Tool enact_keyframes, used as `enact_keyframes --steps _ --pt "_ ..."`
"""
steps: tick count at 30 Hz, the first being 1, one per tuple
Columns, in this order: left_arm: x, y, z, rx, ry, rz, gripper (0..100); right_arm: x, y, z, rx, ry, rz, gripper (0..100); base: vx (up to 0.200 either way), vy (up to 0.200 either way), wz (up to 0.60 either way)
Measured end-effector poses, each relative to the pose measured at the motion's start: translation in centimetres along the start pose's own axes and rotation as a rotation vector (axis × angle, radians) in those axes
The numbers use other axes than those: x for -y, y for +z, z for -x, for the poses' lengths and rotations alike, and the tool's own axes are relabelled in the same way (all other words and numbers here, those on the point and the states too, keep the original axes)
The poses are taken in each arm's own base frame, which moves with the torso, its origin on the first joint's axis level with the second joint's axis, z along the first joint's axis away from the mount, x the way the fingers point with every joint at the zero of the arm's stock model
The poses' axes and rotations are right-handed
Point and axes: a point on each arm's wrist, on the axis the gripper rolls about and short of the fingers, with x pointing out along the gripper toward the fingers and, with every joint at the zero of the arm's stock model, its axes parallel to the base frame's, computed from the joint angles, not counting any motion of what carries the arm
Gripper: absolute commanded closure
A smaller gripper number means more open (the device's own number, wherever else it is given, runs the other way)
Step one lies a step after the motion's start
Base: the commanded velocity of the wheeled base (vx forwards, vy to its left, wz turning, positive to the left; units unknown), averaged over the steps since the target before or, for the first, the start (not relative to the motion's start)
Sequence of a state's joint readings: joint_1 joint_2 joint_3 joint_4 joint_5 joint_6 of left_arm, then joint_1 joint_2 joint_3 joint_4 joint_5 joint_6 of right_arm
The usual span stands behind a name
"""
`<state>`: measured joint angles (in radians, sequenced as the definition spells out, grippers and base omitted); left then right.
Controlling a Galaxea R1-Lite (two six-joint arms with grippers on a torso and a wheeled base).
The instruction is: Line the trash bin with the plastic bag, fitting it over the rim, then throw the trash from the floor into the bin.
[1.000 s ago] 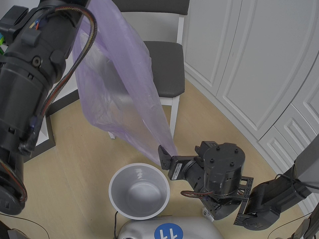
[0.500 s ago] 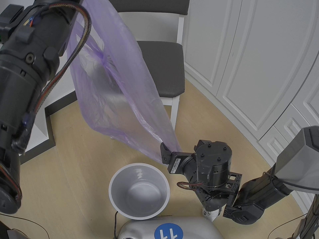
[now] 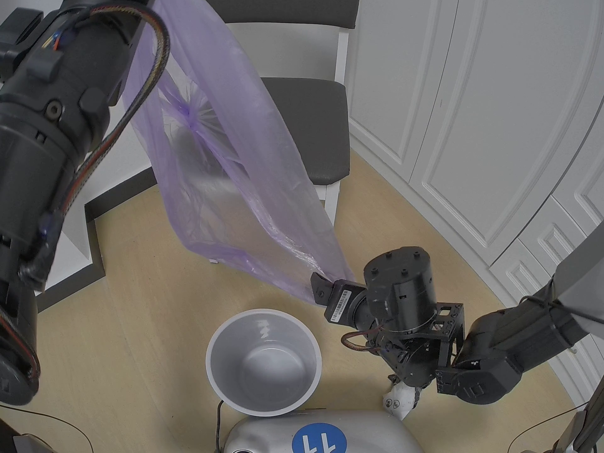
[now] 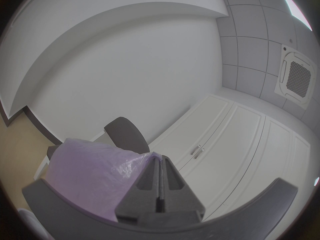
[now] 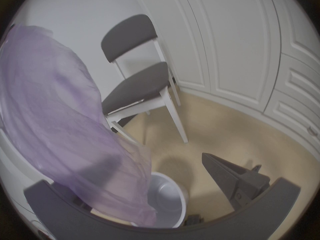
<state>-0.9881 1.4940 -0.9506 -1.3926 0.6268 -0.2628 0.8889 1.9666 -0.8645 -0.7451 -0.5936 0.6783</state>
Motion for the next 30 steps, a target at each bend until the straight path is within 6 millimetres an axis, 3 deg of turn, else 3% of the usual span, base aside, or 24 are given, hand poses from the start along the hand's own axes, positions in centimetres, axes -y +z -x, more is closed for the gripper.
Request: enact_keyframes --steps 6,13,24,25,30 --pt "0.0 0.1 0.0 0.004 -0.002 0.000 100 -0.5 1.4 0.0 -0.169 -0.029 -0.169 0 0.000 0.000 0.00" --pt "0.0 0.1 0.0 0.007 -0.002 -0.001 100 -1.9 4.3 -0.1 -0.180 0.007 -0.305 0 0.000 0.000 0.00" --pt "0.0 0.0 0.0 0.005 -0.002 -0.003 100 -2.1 4.9 0.0 -0.166 0.019 -0.316 0 0.000 0.000 0.00" --pt "0.0 0.0 0.0 0.005 -0.002 -0.003 100 -2.1 4.9 0.1 -0.167 0.020 -0.315 100 0.000 0.000 0.00" --pt "-0.1 0.0 0.1 0.004 -0.002 -0.004 100 -1.9 4.8 0.3 -0.172 0.009 -0.283 100 0.000 0.000 0.00"
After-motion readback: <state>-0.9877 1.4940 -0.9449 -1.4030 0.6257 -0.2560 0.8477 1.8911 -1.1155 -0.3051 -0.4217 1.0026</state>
